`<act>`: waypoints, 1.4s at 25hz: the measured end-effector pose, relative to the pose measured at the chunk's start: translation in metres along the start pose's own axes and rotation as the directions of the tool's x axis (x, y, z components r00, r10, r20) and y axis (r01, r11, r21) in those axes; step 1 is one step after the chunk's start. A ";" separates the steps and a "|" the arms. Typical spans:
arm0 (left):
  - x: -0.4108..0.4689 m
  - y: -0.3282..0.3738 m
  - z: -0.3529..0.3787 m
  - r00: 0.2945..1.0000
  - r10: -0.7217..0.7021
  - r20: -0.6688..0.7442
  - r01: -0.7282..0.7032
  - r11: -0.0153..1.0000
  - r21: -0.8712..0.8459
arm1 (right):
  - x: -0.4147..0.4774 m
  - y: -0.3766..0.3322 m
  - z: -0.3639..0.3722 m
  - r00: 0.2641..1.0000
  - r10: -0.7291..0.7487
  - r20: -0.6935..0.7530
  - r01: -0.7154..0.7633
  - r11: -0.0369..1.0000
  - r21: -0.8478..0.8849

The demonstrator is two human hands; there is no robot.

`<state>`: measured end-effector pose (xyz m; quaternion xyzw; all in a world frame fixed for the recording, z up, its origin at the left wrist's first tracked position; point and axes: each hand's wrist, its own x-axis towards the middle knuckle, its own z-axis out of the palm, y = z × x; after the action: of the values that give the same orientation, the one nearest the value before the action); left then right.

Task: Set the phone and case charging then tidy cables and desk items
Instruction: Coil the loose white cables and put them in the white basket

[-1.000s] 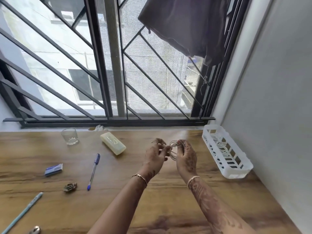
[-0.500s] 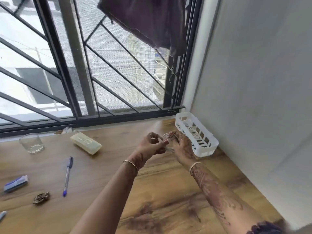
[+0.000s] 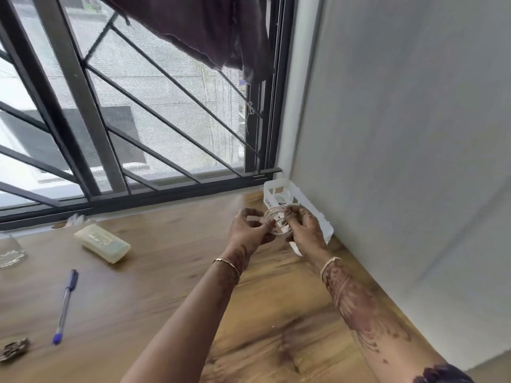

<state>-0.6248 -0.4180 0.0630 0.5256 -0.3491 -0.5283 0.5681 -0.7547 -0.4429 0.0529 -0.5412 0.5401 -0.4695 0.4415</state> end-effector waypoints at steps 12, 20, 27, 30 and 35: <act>0.061 -0.025 0.081 0.995 0.075 -0.068 -0.012 0.753 0.658 | 0.095 0.008 -0.072 0.993 -0.105 0.056 0.113 0.679 -0.726; 0.071 -0.036 0.087 0.986 0.160 0.043 -0.088 0.282 0.955 | 0.110 0.023 -0.067 0.982 -0.106 0.156 0.187 0.433 -0.882; 0.072 -0.045 0.079 0.988 0.133 0.083 -0.131 0.410 0.903 | 0.103 0.027 -0.054 0.946 -0.110 0.306 0.324 0.226 -0.919; 0.069 -0.044 0.075 0.986 0.142 0.093 -0.145 0.418 0.897 | 0.100 0.026 -0.054 0.941 -0.109 0.321 0.336 0.176 -0.925; 0.062 -0.047 0.068 0.985 0.153 0.082 -0.142 0.434 0.889 | 0.087 0.021 -0.054 0.926 -0.087 0.367 0.375 0.110 -0.921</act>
<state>-0.6887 -0.4881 0.0217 0.7156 -0.6155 -0.2119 0.2533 -0.8133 -0.5293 0.0435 -0.8217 0.5686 -0.0049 -0.0393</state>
